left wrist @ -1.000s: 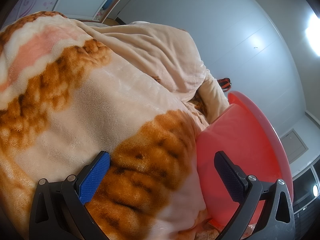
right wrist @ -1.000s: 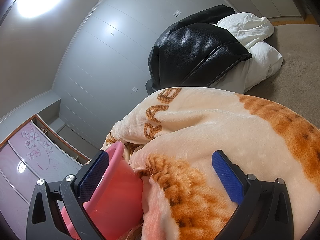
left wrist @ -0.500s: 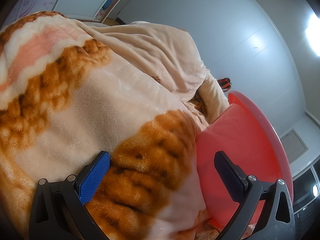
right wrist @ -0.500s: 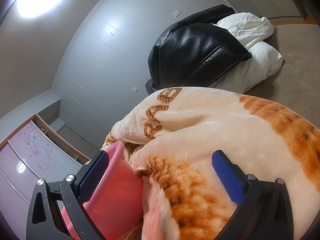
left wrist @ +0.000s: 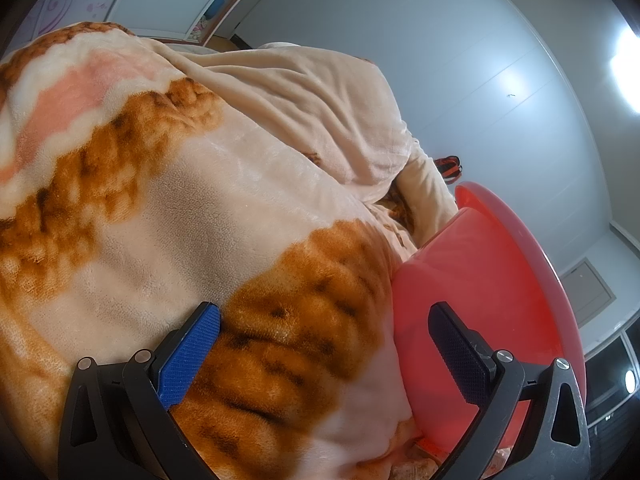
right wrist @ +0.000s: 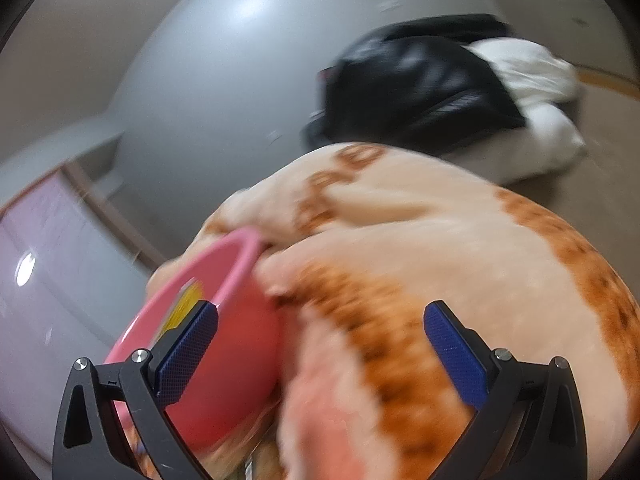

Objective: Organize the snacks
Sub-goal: 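Grasp a clear-wrapped puffed-rice bar with the right gripper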

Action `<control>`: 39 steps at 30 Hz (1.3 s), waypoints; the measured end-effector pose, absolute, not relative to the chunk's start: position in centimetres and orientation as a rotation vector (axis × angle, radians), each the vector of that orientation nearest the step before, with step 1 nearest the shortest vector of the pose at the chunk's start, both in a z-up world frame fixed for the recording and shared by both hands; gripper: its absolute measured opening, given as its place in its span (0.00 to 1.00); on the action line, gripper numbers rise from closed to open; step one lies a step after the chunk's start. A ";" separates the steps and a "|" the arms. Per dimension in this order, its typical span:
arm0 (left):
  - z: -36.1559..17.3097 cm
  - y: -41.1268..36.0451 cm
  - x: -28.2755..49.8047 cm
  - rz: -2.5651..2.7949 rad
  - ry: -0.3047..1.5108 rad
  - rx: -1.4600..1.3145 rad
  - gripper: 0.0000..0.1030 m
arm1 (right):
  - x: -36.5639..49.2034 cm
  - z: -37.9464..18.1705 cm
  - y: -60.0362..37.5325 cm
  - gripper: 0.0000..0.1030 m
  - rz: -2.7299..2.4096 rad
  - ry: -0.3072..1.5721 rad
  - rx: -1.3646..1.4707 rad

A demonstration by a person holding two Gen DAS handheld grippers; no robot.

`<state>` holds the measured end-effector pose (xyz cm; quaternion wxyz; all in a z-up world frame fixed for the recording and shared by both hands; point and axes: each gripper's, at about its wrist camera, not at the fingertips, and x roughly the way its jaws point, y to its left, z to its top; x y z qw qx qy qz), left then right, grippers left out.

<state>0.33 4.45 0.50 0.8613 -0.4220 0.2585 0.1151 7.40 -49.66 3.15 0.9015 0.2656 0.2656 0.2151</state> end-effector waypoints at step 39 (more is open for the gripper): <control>0.6 4.5 0.1 0.235 0.541 -0.888 1.00 | -9.5 7.4 -40.2 0.63 0.968 0.507 -0.383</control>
